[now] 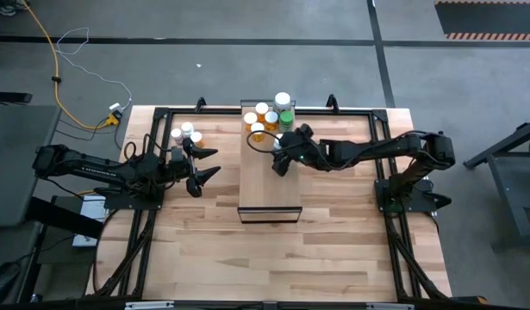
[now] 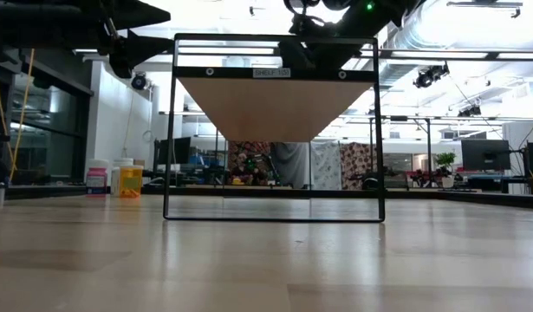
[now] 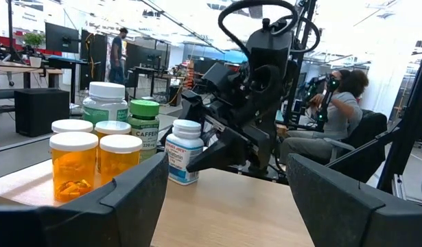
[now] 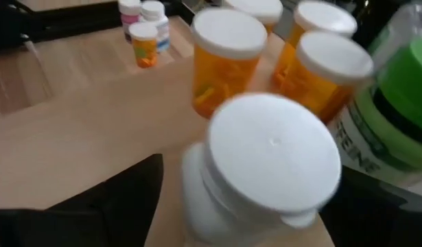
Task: Pick and place medicine bottles onto shelf by color
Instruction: Put the yellow pill bottle on the shelf
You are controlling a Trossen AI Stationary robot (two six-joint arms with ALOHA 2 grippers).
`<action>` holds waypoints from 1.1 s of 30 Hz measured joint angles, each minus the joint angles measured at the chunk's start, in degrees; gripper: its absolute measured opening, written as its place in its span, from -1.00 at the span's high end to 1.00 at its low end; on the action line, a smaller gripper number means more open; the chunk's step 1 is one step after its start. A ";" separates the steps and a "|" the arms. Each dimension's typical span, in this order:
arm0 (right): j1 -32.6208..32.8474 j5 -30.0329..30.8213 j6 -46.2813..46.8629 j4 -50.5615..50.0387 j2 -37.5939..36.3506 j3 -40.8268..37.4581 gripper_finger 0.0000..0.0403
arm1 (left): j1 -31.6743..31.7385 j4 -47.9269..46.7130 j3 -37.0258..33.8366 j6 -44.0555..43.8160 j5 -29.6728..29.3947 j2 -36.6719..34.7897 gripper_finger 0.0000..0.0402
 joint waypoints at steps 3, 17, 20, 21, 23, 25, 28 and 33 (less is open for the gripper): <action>0.71 0.01 -1.87 1.51 -0.05 0.00 -0.68 | -0.01 0.00 0.00 0.00 0.00 0.00 -0.42; 4.47 5.27 -3.73 -6.20 -5.11 0.00 -0.67 | -0.02 -0.31 0.00 0.02 0.00 -0.02 -0.42; 5.74 10.49 -1.04 -12.74 -6.63 0.00 -0.67 | -0.04 -1.02 0.00 -0.19 0.00 -0.02 -0.42; 6.13 12.21 -0.27 -14.74 -7.05 0.00 -0.67 | -0.04 -1.08 0.00 -0.16 0.00 -0.02 -0.42; 6.97 15.40 0.82 -16.07 -8.26 -0.92 -0.67 | -0.04 -1.09 0.00 -0.13 0.00 -0.02 -0.42; 7.63 18.21 1.97 -16.45 -9.86 -2.85 -0.67 | -0.04 -1.05 0.00 -0.15 0.00 -0.02 -0.42; 8.03 20.46 4.09 -16.81 -13.31 -6.57 -0.68 | -0.04 -1.05 0.00 -0.01 0.00 -0.02 -0.42; 8.03 20.63 7.61 -16.41 -23.82 -15.47 -0.68 | -0.04 -0.94 0.00 0.00 0.00 -0.02 -0.42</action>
